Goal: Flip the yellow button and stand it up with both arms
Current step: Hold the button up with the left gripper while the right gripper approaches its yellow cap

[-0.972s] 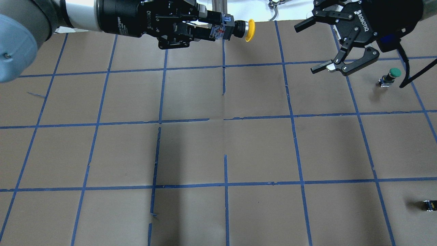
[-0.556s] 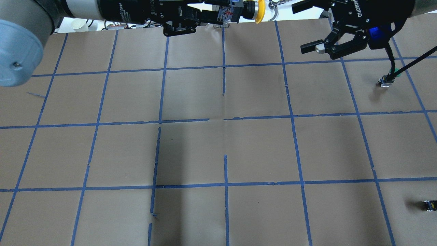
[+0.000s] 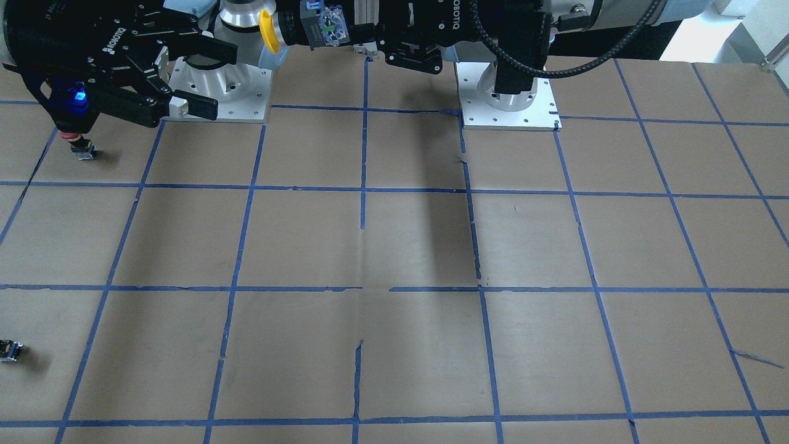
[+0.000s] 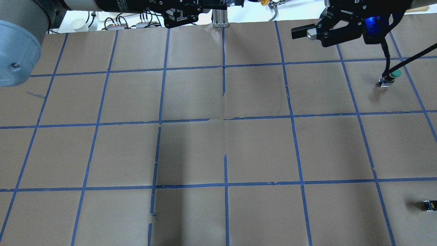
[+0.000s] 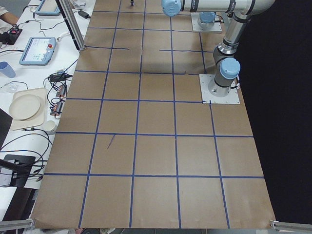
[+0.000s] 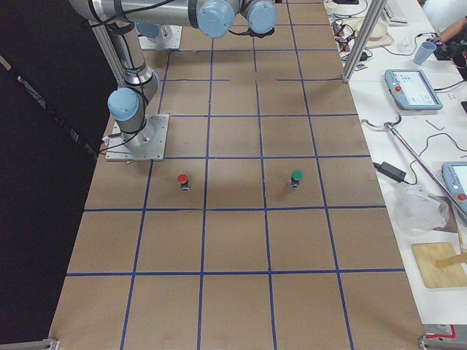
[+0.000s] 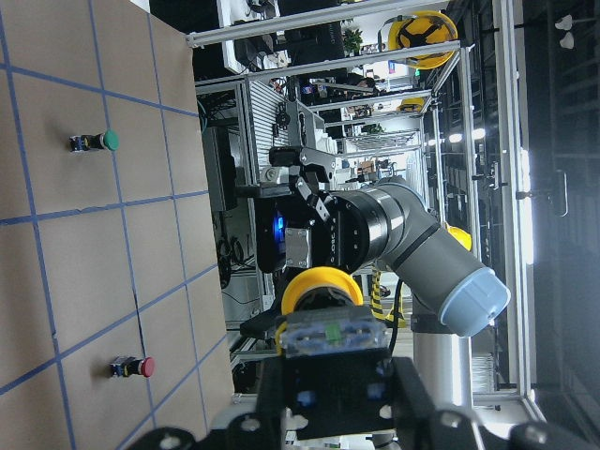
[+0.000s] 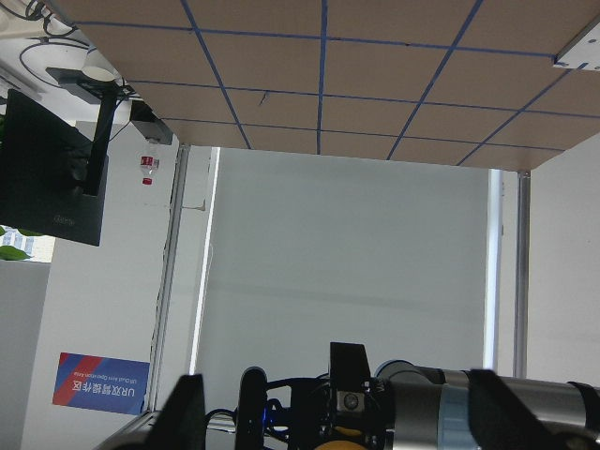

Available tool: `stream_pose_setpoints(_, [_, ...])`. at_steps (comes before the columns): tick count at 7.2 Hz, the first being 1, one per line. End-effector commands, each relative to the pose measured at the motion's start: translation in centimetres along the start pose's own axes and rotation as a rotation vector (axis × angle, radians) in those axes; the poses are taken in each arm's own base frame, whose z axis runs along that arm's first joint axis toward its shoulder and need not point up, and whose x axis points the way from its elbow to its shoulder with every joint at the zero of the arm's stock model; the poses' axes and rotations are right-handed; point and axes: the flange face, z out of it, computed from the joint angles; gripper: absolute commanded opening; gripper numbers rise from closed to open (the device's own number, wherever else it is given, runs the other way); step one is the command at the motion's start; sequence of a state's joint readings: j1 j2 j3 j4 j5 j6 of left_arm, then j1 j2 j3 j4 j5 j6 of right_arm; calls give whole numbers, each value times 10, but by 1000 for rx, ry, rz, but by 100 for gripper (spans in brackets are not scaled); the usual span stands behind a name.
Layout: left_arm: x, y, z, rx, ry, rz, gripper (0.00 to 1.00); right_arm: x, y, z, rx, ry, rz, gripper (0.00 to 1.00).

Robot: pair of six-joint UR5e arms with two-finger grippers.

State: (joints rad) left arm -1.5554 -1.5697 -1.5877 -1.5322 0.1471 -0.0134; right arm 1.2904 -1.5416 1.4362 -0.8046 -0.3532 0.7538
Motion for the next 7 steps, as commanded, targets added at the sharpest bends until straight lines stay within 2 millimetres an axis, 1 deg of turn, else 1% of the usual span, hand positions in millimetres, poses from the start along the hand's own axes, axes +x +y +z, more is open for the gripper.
stream_pose_setpoints(1, [-1, 0, 2, -4, 23, -72, 2, 3, 15, 3, -40, -40, 7, 100])
stream_pose_setpoints(2, [1, 3, 2, -5, 23, -69, 2, 6, 21, 4, -43, -43, 27, 100])
stream_pose_setpoints(5, [1, 3, 2, -5, 23, -61, 2, 18, 39, 17, -42, -18, 53, 100])
stream_pose_setpoints(7, [1, 3, 3, -6, 23, -59, 2, 16, 45, 17, -79, -51, 70, 99])
